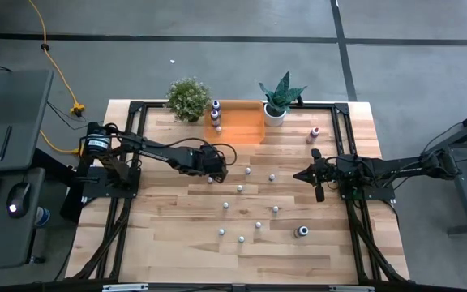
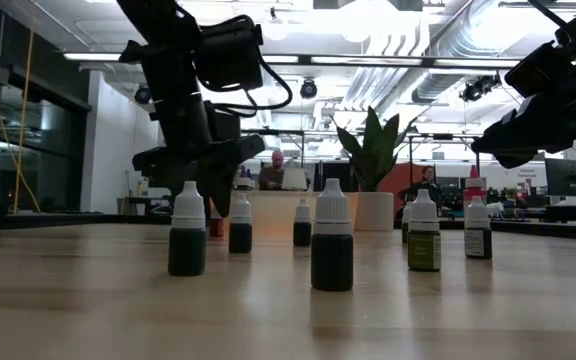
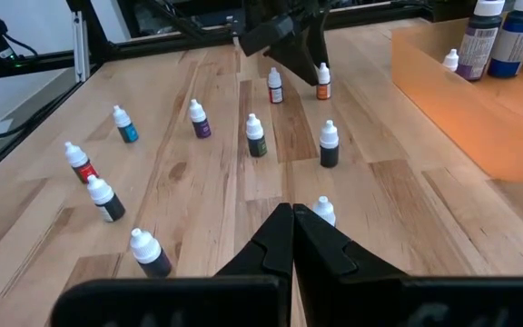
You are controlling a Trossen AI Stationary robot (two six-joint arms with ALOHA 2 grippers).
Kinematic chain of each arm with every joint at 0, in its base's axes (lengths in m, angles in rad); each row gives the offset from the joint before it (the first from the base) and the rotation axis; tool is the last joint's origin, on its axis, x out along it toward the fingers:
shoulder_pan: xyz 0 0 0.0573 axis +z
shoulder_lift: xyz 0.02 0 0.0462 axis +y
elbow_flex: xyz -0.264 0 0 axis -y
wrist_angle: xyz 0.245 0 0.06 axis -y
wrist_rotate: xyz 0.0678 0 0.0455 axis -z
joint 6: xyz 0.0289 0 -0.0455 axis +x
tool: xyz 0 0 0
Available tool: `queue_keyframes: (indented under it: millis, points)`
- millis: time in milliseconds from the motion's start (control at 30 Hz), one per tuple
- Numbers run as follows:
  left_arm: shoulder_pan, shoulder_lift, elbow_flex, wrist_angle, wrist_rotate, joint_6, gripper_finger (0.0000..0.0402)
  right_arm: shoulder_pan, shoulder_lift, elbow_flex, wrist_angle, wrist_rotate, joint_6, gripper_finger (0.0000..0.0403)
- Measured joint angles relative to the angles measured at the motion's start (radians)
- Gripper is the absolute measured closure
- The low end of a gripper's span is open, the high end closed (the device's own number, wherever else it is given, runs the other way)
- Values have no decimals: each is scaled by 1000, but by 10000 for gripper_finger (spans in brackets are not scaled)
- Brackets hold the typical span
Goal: Pick & Place food coloring
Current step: Put the small orange bottle into the bin
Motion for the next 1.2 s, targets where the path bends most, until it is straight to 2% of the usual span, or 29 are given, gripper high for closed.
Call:
queue_keyframes:
  millis: [233,467,1200]
  points:
    - [1,0,0,-1,6,10,250,0,0,0,0,0,0,402]
    - [2,0,0,8,17,10,279,0,0,0,0,0,0,402]
    - [2,0,0,21,4,10,285,0,0,0,0,0,0,402]
